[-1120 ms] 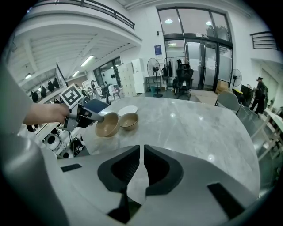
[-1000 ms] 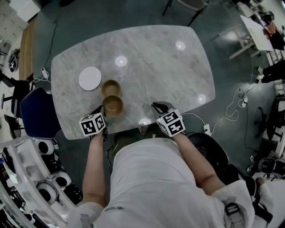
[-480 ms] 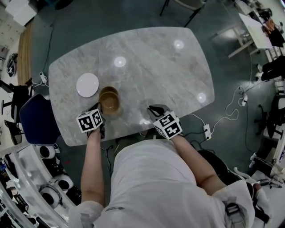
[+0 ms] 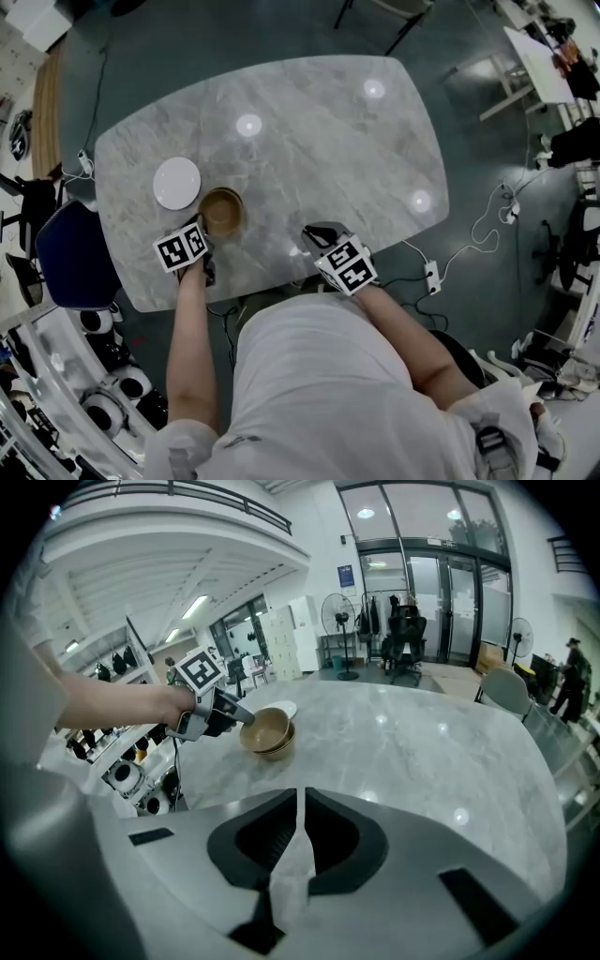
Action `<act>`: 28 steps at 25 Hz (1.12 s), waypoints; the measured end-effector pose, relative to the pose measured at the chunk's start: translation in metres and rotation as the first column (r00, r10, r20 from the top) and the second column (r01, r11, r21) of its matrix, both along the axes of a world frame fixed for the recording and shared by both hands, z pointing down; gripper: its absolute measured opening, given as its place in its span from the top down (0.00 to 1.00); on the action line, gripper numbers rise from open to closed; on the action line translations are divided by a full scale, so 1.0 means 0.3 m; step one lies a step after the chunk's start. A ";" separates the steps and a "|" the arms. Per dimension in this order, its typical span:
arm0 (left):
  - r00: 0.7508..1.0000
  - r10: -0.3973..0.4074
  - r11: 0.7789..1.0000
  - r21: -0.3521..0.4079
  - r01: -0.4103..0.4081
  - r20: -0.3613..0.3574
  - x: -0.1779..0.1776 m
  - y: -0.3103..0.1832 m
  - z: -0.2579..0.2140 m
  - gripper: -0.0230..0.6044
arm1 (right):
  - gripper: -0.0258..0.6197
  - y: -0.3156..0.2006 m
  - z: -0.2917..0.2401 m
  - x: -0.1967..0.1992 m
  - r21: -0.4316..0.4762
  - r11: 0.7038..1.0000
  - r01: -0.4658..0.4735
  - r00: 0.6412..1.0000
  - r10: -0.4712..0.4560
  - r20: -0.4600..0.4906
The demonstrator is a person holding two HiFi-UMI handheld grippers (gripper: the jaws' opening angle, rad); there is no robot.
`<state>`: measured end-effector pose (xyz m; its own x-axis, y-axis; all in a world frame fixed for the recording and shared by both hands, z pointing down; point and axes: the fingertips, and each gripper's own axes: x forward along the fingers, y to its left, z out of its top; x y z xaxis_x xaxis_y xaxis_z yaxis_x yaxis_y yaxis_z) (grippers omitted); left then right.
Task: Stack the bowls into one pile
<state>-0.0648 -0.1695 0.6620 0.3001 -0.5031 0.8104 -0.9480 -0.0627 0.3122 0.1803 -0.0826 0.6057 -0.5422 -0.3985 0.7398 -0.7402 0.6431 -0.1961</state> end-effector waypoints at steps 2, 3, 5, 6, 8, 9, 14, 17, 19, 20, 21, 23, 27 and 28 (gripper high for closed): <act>1.000 -0.006 1.000 -0.008 0.006 0.001 0.002 -0.007 0.015 0.94 | 0.90 -0.011 0.005 0.003 -0.002 1.000 -0.001 1.000 0.001 0.001; 1.000 -0.010 1.000 -0.012 0.010 0.002 0.003 -0.011 0.021 0.94 | 0.90 -0.018 0.006 0.005 -0.004 1.000 -0.003 1.000 0.003 0.001; 1.000 -0.014 1.000 -0.018 0.014 0.008 0.005 -0.020 0.034 0.94 | 0.90 -0.031 0.007 0.008 -0.009 1.000 -0.007 1.000 0.007 0.004; 1.000 -0.015 1.000 -0.021 0.015 0.013 0.005 -0.022 0.042 0.94 | 0.90 -0.036 0.008 0.010 -0.011 1.000 -0.008 1.000 0.008 0.005; 1.000 -0.017 0.999 -0.029 0.017 0.023 0.005 -0.025 0.058 0.94 | 0.90 -0.045 0.007 0.016 -0.010 1.000 -0.007 1.000 0.008 0.006; 0.999 -0.018 0.999 -0.032 0.019 0.027 0.004 -0.026 0.064 0.94 | 0.90 -0.049 0.006 0.019 -0.010 1.000 -0.008 1.000 0.008 0.005; 0.999 -0.024 0.999 -0.028 0.025 0.024 -0.005 -0.030 0.068 0.94 | 0.90 -0.058 0.001 0.030 -0.014 1.000 -0.015 1.000 0.016 0.004; 1.000 -0.014 1.000 -0.023 0.015 0.025 -0.003 -0.034 0.066 0.94 | 0.90 -0.066 -0.002 0.036 -0.017 1.000 -0.025 1.000 0.025 0.006; 1.000 -0.008 1.000 -0.021 0.009 0.030 -0.001 -0.033 0.069 0.94 | 0.90 -0.069 0.000 0.036 -0.018 0.999 -0.029 1.000 0.029 0.008; 1.000 -0.007 1.000 -0.018 0.007 0.030 0.001 -0.032 0.069 0.94 | 0.90 -0.068 0.001 0.036 -0.018 0.999 -0.030 1.000 0.030 0.008; 1.000 -0.008 1.000 -0.014 0.008 0.026 0.002 -0.032 0.068 0.94 | 0.90 -0.067 0.002 0.034 -0.020 0.999 -0.031 0.999 0.031 0.009; 1.000 -0.011 1.000 -0.008 0.011 0.010 0.004 -0.036 0.062 0.91 | 0.90 -0.064 0.000 0.027 -0.023 0.999 -0.032 0.999 0.033 0.012; 1.000 0.002 1.000 -0.011 -0.002 -0.011 0.016 -0.044 0.062 0.83 | 0.90 -0.068 -0.003 0.013 -0.020 0.999 -0.031 0.999 0.031 0.014; 1.000 0.006 1.000 -0.011 -0.006 -0.014 0.019 -0.043 0.062 0.82 | 0.90 -0.068 -0.004 0.011 -0.019 0.999 -0.031 0.999 0.031 0.013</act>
<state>-0.0592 -0.1824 0.6807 0.3142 -0.4919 0.8120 -0.9432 -0.0647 0.3258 0.1836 -0.1030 0.6046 -0.5397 -0.4011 0.7402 -0.7570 0.6160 -0.2182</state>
